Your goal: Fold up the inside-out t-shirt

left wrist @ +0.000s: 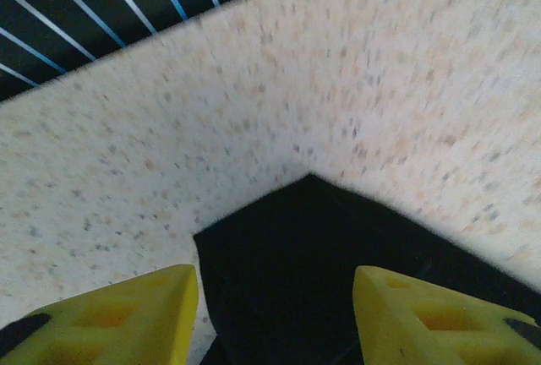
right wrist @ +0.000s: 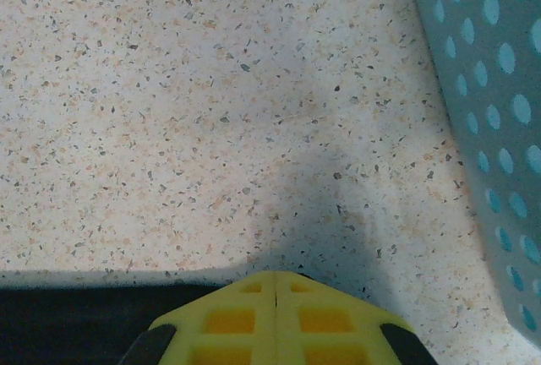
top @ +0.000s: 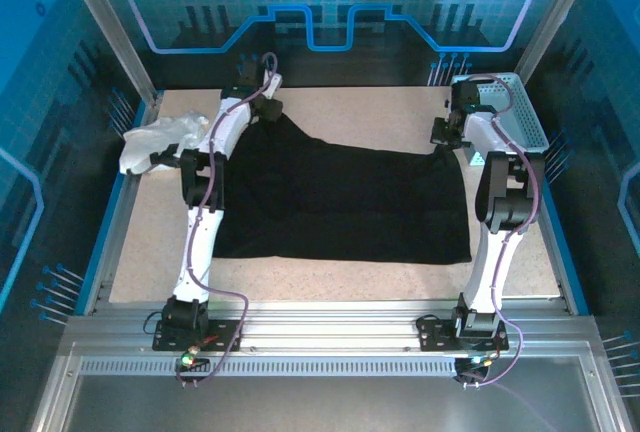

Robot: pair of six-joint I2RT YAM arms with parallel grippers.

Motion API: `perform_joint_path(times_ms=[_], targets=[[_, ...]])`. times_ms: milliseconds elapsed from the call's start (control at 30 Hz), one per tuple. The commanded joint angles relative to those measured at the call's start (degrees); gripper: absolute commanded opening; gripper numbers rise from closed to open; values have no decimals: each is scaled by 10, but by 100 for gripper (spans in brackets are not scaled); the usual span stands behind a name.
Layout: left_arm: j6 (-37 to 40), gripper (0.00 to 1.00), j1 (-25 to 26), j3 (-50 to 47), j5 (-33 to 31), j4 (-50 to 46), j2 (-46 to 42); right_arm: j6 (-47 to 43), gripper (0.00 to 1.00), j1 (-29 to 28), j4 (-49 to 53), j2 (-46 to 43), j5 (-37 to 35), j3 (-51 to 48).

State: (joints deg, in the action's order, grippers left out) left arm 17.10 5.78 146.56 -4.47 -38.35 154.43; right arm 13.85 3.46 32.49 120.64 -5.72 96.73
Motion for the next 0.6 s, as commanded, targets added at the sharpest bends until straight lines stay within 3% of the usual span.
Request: perform_joint_path(times_ms=[0, 133, 267, 567], targets=[[29, 57, -5, 26, 15, -35, 17, -6, 0, 9, 3, -8, 4, 9], [39, 61, -6, 26, 6, -38, 30, -4, 0, 8, 3, -5, 7, 11], [45, 59, -6, 35, -8, -34, 47, -4, 0, 7, 3, -4, 7, 10], [51, 29, -11, 51, -16, -18, 61, -6, 0, 7, 1, -6, 3, 3]])
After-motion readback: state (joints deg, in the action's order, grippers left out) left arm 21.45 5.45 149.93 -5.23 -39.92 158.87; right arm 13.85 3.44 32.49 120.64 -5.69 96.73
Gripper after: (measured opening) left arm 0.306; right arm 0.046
